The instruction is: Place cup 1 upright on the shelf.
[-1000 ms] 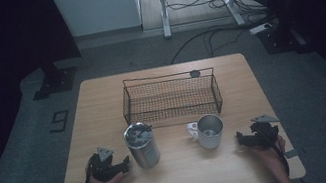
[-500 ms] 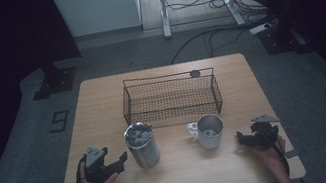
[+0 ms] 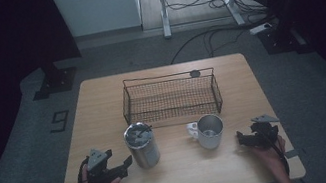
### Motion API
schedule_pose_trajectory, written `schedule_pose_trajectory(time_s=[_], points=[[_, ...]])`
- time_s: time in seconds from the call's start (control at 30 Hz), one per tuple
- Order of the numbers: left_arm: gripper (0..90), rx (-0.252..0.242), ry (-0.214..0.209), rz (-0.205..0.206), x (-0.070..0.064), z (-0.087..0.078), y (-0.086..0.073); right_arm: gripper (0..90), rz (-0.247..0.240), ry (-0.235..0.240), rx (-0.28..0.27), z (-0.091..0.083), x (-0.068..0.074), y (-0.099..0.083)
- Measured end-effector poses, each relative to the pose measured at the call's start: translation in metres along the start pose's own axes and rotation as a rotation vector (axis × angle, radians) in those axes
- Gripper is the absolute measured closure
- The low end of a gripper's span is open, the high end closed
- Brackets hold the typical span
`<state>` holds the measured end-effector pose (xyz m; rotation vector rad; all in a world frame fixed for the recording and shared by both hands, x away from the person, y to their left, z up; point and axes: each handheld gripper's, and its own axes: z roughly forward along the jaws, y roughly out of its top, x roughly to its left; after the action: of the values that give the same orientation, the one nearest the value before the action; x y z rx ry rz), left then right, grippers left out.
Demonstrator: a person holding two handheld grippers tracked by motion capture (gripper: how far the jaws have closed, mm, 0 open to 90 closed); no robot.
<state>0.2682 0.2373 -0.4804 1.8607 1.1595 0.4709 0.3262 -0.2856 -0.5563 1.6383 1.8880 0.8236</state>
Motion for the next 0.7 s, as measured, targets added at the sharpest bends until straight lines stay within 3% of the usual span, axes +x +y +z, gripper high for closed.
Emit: schedule_pose_trajectory(time_s=[0.7], points=[[10.8, -0.024, -0.126, 0.052, -0.023, -0.007, 0.003, 5.2, -0.001, 0.003, -0.001, 0.0, 0.0, 0.0]])
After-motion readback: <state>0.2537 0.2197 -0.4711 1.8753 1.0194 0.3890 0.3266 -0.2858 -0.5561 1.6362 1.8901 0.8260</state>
